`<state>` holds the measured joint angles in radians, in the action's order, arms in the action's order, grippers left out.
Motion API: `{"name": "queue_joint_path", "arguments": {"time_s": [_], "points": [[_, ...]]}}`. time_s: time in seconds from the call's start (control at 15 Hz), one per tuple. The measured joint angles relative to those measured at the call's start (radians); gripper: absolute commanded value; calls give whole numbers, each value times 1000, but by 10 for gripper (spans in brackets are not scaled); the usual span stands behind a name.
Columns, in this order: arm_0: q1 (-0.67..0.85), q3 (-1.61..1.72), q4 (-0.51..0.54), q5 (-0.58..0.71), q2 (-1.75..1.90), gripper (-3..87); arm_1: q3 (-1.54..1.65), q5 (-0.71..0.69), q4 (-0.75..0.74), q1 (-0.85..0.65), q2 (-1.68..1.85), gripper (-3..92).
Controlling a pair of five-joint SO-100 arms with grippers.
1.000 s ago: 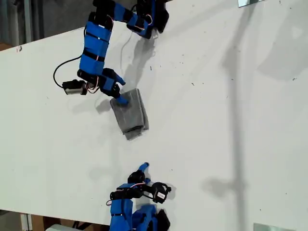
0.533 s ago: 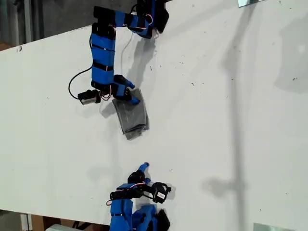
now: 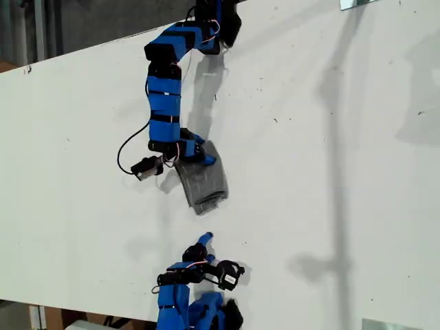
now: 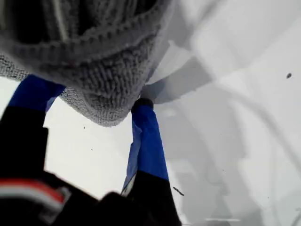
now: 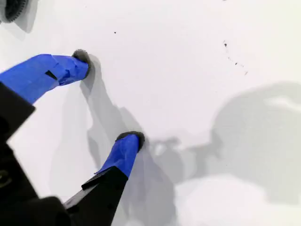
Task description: Grasp corners of a square towel and fold twice.
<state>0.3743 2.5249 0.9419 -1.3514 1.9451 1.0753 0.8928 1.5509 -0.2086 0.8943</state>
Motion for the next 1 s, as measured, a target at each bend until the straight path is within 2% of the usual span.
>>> {"name": "queue_joint_path", "arguments": {"time_s": [0.2, 0.47, 0.53, 0.67, 0.87, 0.93, 1.0], "points": [[0, 0, 0, 0, 0, 294, 126, 100, 80, -8, 167, 361], [0, 0, 0, 0, 0, 294, 373, 127, 140, -121, 824, 472], [0, 0, 0, 0, 0, 294, 488, 167, 118, -107, 1046, 421], [0, 15, -2, -28, 23, 310, 848, 350, 9, -9, 1537, 230], [-2, 129, -11, -77, 207, 303, 1356, 549, -14, 127, 2266, 204], [-8, 152, -5, -92, 282, 299, 1411, 577, -20, 150, 2355, 204], [-34, 167, 74, -110, 411, 297, 1453, 588, -38, 170, 2373, 204]]}}
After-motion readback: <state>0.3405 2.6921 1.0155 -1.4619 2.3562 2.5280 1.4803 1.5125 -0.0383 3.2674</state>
